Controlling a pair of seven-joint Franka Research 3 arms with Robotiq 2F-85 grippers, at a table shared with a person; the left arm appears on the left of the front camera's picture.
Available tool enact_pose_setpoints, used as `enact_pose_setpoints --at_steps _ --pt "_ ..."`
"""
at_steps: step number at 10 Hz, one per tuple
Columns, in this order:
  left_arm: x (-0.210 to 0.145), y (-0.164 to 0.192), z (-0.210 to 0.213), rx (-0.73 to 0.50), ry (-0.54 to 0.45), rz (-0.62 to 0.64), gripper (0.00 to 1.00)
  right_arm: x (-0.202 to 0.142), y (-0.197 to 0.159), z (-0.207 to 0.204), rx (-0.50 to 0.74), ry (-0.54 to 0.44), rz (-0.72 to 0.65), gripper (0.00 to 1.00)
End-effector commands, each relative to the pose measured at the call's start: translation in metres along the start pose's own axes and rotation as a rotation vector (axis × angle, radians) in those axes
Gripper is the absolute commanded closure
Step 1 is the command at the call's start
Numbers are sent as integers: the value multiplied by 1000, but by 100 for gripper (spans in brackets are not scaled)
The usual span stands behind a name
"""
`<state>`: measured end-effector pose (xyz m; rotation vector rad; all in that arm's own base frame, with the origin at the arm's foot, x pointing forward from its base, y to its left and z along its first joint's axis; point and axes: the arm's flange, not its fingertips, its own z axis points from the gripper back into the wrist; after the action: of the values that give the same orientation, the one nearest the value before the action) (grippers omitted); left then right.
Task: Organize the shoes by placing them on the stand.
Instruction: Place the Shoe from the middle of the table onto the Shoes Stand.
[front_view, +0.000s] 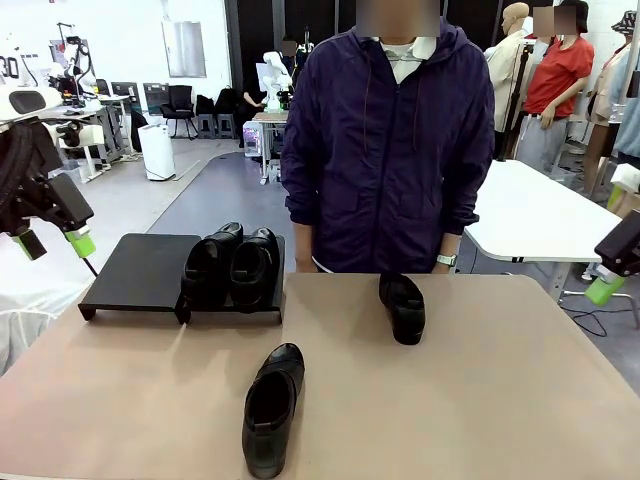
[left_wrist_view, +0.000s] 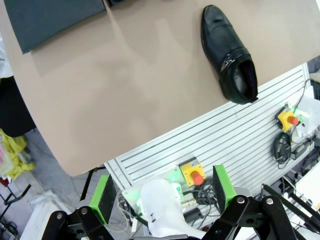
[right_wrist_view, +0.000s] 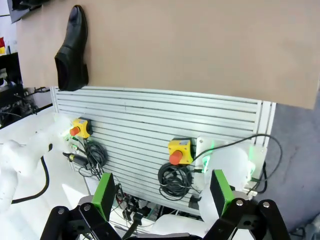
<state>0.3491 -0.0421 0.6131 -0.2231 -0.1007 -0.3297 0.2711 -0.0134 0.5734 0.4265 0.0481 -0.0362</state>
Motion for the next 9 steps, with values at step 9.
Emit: enact_pose_setpoints --at_steps 9 --pt "28 -272 -123 -144 25 52 0 2 0 4 19 8 25 0"
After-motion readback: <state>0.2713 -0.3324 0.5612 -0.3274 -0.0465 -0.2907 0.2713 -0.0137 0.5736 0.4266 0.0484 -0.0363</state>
